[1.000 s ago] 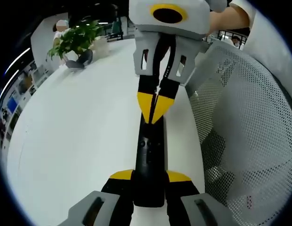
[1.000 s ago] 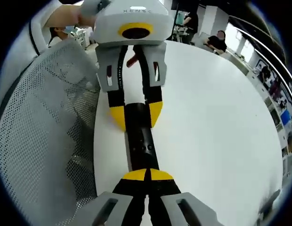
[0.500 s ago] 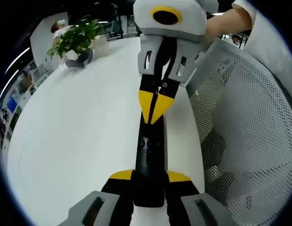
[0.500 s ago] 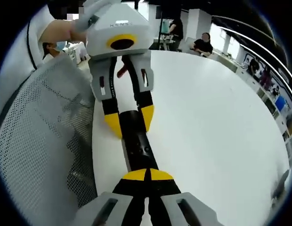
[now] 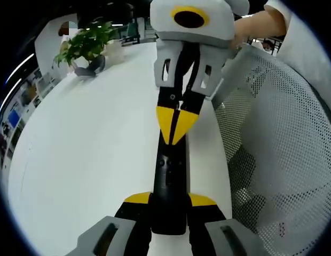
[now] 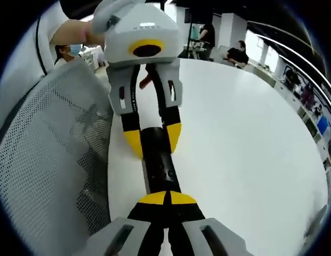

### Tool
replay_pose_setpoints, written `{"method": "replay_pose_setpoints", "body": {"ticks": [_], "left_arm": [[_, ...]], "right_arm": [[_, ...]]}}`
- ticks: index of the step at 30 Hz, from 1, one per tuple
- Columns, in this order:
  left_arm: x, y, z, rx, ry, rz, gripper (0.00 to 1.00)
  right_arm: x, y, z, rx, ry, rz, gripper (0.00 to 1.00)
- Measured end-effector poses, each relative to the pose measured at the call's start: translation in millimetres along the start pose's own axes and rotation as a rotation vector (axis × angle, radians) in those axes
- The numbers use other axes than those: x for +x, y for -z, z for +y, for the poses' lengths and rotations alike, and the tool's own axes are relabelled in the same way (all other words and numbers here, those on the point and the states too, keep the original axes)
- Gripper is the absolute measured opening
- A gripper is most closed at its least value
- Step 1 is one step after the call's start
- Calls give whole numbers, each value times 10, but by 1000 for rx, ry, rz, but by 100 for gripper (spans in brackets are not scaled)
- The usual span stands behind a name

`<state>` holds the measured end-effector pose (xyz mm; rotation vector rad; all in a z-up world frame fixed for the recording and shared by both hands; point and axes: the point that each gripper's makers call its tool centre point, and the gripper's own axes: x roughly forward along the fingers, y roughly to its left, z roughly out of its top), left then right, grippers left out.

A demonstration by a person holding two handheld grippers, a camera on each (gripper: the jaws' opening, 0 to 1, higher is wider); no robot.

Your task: Press the specified remote control buttons in sequence, fully releasing each button before pressing the next.

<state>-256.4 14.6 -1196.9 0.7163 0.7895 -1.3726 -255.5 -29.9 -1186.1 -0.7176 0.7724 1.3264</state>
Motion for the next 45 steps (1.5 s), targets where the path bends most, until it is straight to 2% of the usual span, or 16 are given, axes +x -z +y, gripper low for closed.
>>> {"method": "replay_pose_setpoints", "body": {"ticks": [2,6,10,13,16,18,19,21,26,33,34,40,45], "left_arm": [[0,1,-1,0,0,0,24],[0,0,-2,1,1,-3,24],[-4,3,-4,1,0,-9,24],[-3,3,-6,-2,-3,-9,24],[-5,4,-5,-4,-3,-14,24],[-5,4,-5,-8,-5,-19,24],[-4,4,-5,-9,-6,-22,24],[-4,2,-5,-14,-9,-28,24],[-1,0,-4,-15,-12,-21,24],[-2,-2,-2,-17,-13,-25,24],[-2,-2,-1,-18,-13,-26,24],[-3,-5,1,-13,-10,-32,24],[-3,-6,3,-11,-7,-35,24]], "right_arm": [[4,7,8,-40,-24,45,0],[29,7,17,-174,-38,142,0],[46,3,21,-254,-46,205,0],[49,-1,10,-209,-51,189,0],[40,-9,2,-106,-36,114,0],[30,-16,-12,-14,0,42,0],[23,-19,-14,9,20,1,0],[11,-13,-10,29,39,-28,0],[4,-46,-35,9,43,-19,0],[70,-109,32,-2,-10,-10,0],[70,-112,19,-27,0,-6,0],[82,-105,10,22,-3,23,0],[82,-92,10,23,40,25,0]]}}
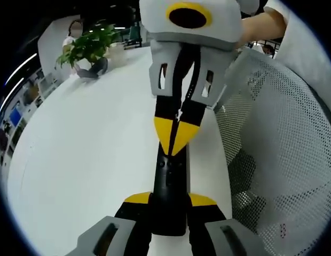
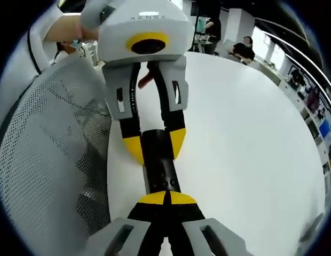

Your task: Press the specified remote control buttons in sequence, fully releasing each button before pressing the next.

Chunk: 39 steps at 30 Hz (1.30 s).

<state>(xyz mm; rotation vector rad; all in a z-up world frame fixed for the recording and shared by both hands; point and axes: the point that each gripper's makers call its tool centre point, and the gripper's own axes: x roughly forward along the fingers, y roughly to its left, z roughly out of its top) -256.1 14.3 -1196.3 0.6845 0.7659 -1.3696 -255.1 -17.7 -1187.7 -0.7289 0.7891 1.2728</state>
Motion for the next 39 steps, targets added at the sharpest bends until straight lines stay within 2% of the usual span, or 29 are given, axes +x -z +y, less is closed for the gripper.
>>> {"method": "replay_pose_setpoints", "body": {"ticks": [3,7,9,10,13,14,15,18,28,35,39], "left_arm": [[1,0,1,-5,-1,1,24],[1,-2,0,-8,-3,1,24],[1,-3,0,-8,-3,5,24],[2,-4,0,-8,-3,7,24],[3,-3,0,-11,-6,12,24],[2,-1,0,-11,-7,11,24],[1,0,1,-12,-7,10,24],[-1,2,1,-12,-7,9,24],[0,4,-3,-5,-2,12,24],[4,3,-1,-3,-1,15,24],[7,2,0,-5,-2,14,24]], "right_arm": [[-5,-4,-11,50,36,-24,0],[-8,-9,12,8,71,-21,0],[-14,-15,18,-54,89,-1,0],[-9,-27,39,-63,89,-6,0],[40,-96,216,-32,25,-42,0],[28,-85,144,-72,81,-21,0],[29,-78,159,-96,76,-10,0],[37,-78,150,-77,71,-12,0],[63,-85,179,-144,58,15,0],[73,-83,192,-160,49,19,0],[67,-94,181,-62,41,-27,0]]}}
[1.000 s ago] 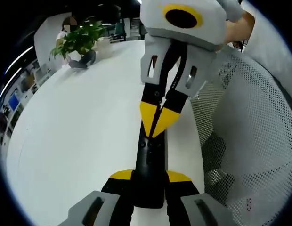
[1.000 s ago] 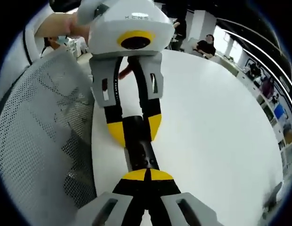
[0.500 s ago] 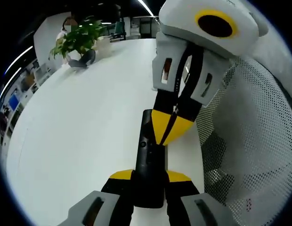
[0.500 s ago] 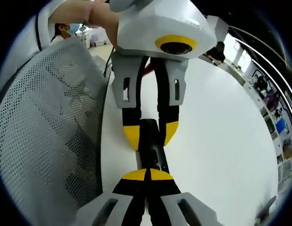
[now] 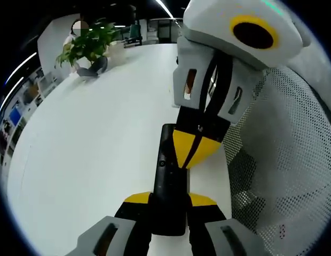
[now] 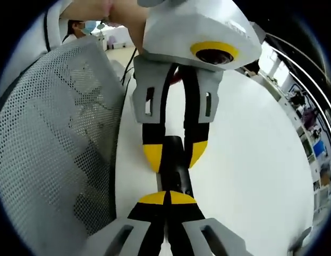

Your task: Press the specified remote control buttons in sequence, fully releasing each button before pressing the next.

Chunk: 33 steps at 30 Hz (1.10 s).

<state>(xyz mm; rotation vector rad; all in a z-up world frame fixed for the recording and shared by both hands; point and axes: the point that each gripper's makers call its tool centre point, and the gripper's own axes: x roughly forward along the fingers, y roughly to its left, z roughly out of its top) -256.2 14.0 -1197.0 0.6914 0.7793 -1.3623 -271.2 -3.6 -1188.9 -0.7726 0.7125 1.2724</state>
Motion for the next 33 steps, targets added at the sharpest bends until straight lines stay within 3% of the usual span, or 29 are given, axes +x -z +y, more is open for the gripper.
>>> {"method": "replay_pose_setpoints", "body": {"ticks": [7,12,15,18,24,30,33], "left_arm": [[-2,1,-2,0,-1,-4,24],[-2,2,-1,-1,-1,-12,24],[-3,-1,-2,1,0,-10,24],[-4,-2,-2,-1,-1,-11,24],[-5,-3,-1,0,-1,-13,24],[-9,4,-1,0,2,-13,24],[-7,4,0,-4,1,-18,24]], "right_arm": [[-27,-20,-29,78,-32,-12,0],[-77,14,-180,88,-4,0,0],[-57,-8,-175,132,-33,-10,0],[-15,-3,-143,79,-33,15,0],[-14,-5,-158,98,-68,35,0],[18,-21,-143,33,-77,123,0],[20,-13,-159,61,-84,140,0]]}}
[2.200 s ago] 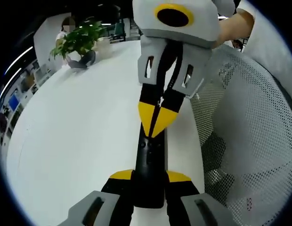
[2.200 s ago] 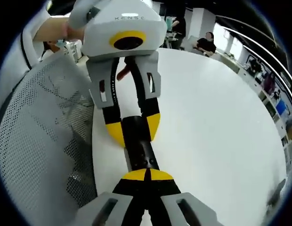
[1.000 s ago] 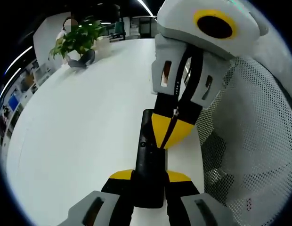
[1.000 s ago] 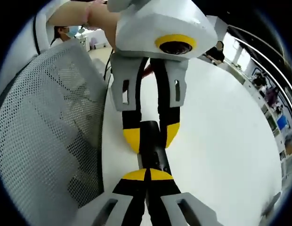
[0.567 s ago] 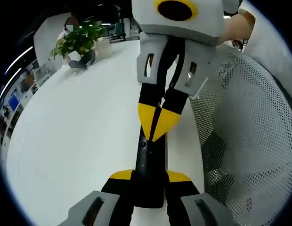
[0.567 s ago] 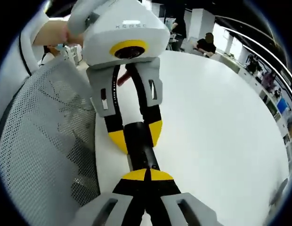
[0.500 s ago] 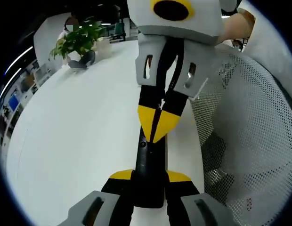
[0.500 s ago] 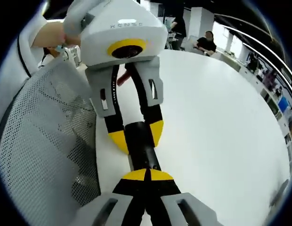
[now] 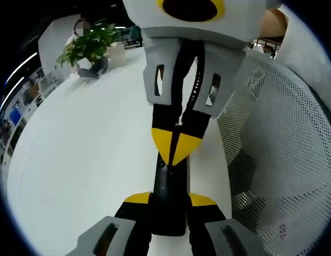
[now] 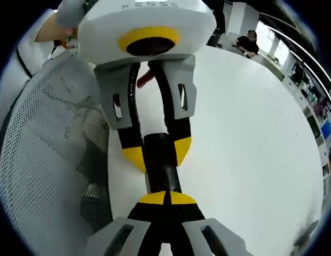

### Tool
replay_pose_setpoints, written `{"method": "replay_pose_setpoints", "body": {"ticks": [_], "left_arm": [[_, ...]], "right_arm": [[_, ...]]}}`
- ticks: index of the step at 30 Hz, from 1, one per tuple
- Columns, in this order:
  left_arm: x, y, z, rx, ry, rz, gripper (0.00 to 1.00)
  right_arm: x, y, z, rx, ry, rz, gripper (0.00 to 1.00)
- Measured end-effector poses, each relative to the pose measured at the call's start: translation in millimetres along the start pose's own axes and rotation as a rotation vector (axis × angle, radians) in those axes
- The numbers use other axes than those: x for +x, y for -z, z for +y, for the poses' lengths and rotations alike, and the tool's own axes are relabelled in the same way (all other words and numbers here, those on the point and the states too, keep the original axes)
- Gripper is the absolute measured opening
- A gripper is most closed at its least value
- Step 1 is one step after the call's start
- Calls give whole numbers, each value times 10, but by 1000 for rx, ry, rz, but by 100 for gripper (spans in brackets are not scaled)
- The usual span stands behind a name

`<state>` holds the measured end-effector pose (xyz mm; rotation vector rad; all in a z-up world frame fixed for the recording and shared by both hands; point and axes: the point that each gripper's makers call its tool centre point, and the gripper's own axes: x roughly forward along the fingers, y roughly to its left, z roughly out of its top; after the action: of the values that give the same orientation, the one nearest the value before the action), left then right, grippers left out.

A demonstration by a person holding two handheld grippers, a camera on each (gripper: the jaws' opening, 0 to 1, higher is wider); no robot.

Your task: Press the specified remote control buttons in sequence, fully releasing each button before pressing the next.

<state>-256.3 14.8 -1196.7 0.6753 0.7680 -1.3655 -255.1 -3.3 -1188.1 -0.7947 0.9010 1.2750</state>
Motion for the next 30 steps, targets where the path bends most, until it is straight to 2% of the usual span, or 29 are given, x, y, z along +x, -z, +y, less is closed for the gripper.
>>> {"method": "replay_pose_setpoints", "body": {"ticks": [4,9,10,14,16,19,23,25,30], "left_arm": [[4,-4,0,2,-2,2,24],[8,-4,3,3,-2,5,24],[9,-6,2,3,-2,5,24],[12,-10,3,-2,-6,4,24],[10,-10,1,-7,-10,2,24],[8,-9,2,-9,-11,-2,24],[13,-8,3,-6,-10,-4,24],[13,-8,3,-5,-8,-3,24],[13,-14,0,-1,-5,-5,24]], "right_arm": [[21,-43,-26,41,-4,-60,0],[8,-18,-10,43,-19,-31,0],[4,-14,-10,38,-23,-36,0],[-25,5,-24,117,-64,-83,0],[-38,41,-43,136,-66,-69,0],[-43,84,-86,115,-47,-43,0],[1,17,-101,116,-66,-55,0],[17,19,-106,92,-71,-23,0],[23,20,-120,107,-115,37,0]]}}
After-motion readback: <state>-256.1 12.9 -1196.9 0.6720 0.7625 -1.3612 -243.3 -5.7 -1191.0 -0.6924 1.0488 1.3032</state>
